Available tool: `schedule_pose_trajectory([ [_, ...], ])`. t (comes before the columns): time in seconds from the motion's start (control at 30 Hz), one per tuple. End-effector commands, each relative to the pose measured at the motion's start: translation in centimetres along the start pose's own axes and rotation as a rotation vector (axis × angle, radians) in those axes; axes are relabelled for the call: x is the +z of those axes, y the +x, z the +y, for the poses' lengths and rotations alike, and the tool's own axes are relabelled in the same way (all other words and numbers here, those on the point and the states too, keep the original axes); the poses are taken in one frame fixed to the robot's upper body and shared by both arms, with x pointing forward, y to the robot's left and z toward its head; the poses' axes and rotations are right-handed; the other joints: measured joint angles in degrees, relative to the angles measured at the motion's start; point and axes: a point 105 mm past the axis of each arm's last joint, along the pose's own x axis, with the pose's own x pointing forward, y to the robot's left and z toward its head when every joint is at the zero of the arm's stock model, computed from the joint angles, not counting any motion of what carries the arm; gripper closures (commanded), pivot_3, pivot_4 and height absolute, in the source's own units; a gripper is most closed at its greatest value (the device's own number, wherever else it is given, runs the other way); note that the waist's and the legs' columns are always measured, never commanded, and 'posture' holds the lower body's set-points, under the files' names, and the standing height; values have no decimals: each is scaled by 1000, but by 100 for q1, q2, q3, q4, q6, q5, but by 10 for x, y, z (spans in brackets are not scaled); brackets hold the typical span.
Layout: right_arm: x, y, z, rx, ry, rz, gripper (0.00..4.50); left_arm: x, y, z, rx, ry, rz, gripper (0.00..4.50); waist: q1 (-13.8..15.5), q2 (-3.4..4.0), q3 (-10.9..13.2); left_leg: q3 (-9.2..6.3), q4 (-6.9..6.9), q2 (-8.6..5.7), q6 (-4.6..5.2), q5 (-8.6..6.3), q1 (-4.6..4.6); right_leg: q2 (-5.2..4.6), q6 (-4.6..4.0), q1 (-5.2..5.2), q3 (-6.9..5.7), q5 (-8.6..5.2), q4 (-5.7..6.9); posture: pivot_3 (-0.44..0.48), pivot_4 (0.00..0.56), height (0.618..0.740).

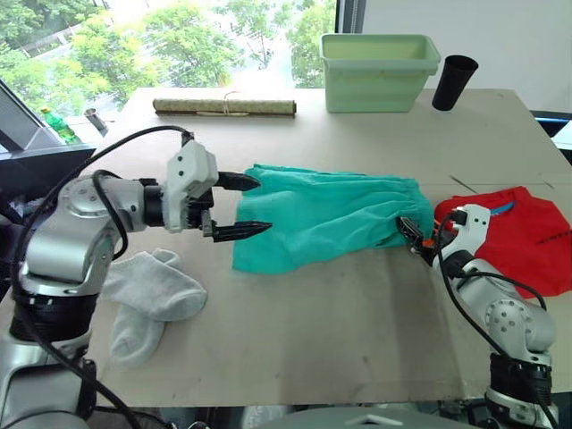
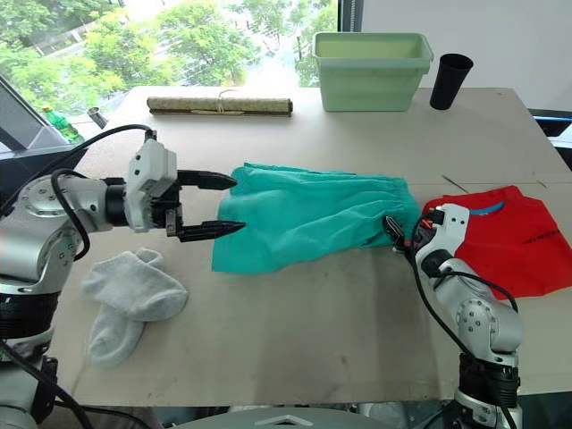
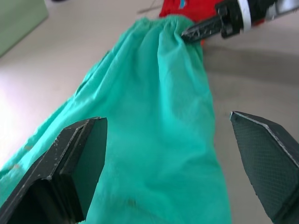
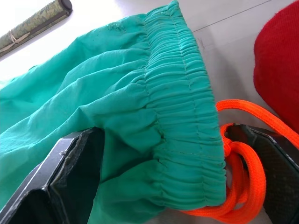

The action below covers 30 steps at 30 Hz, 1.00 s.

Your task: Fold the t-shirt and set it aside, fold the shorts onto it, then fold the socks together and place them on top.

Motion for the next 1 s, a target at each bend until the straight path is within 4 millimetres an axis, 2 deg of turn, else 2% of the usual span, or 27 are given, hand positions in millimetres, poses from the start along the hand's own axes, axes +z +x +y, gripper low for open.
schedule_pose_trajectory([
  [0.03, 0, 1, 3, 15, -9, -6, 859, -2, -36, 19, 138, 35, 78, 0, -12, 1, 2, 0, -5, 0, -4, 2, 0, 0, 1, -3, 0, -1, 0, 0, 150, 737],
  [0.1, -2, 2, 3, 18, -8, 0, 1817, -3, -41, 20, 146, 33, 86, 0, 4, 2, 4, 0, -8, 1, -8, 2, 0, 0, 1, -7, 0, -2, -1, 0, 150, 737],
  [0.13, -3, 2, 4, 27, -3, 6, 2436, 0, -41, 18, 136, 33, 72, 0, 12, 2, 4, 0, -8, 1, -8, 2, 0, -2, 1, -10, 0, -2, -2, 0, 150, 737],
  [0.2, -5, 4, 6, 38, 4, 14, 3086, 7, -37, 14, 113, 34, 37, 0, 25, -2, 6, 0, -8, 0, -9, 2, 0, -4, 1, -9, 0, -2, -4, 0, 150, 737],
  [0.3, -6, 5, 7, 40, -7, 21, 4397, 16, -28, 7, 82, 37, -11, 0, 12, -4, 8, 0, -9, 0, -9, 1, -1, -7, 1, -8, 1, -1, -11, 0, 150, 737],
  [0.4, -2, 6, 7, 39, -30, 15, 4397, 21, -23, 3, 67, 38, -37, 0, 7, -4, 8, 0, -9, 0, -10, 2, -1, -8, 0, -9, 1, -1, -11, 0, 150, 737],
  [0.47, 8, 4, 5, 33, -81, -6, 4397, 26, -20, 1, 54, 36, -56, 0, 2, -4, 11, 0, -10, 0, -10, 2, -1, -7, 0, -9, 1, -1, -10, 0, 150, 737],
  [0.53, 27, -3, 1, 30, -207, -26, 4397, 29, -19, -2, 36, 40, -63, 0, 4, 4, 22, 0, -11, 0, -11, 3, -1, -7, 0, -9, 1, -1, -10, 0, 150, 737],
  [0.63, 68, -14, -10, -16, -397, -63, 4397, 32, -17, -5, 14, 50, -61, 0, 35, 23, 60, 3, -11, -6, -9, 2, -3, -10, 1, -9, 2, 0, -15, 0, 150, 737],
  [0.77, 113, -28, -15, -44, -463, -110, 4397, 36, -15, -5, 4, 66, -77, 0, 32, 9, 74, 4, -11, -3, -10, 4, -5, -7, 1, -8, 1, -1, -13, 0, 150, 737],
  [0.83, 126, -35, -16, -55, -561, -101, 4397, 37, -14, -4, -1, 72, -80, 0, 32, 8, 77, 3, -13, -2, -10, 4, -6, -4, 1, -8, 0, -1, -12, 0, 150, 737],
  [0.9, 136, -39, -12, -64, -720, -79, 4397, 38, -13, -3, -7, 81, -81, 0, 33, 9, 80, 4, -17, -2, -9, 4, -6, -4, 1, -8, 0, -1, -17, 0, 150, 737],
  [0.97, 141, -37, 4, -40, -898, -61, 4397, 39, -13, -1, -9, 91, -83, 0, 33, 8, 84, 6, -17, -3, 12, 16, -11, -4, 2, -12, 0, -1, -17, 0, 150, 737],
  [1.0, 140, -35, 18, -27, -1052, -44, 4397, 40, -12, 1, -8, 98, -89, 0, 20, 11, 87, 7, -17, -2, 13, 17, -11, -3, 3, -14, 0, -1, -17, 0, 150, 737],
])
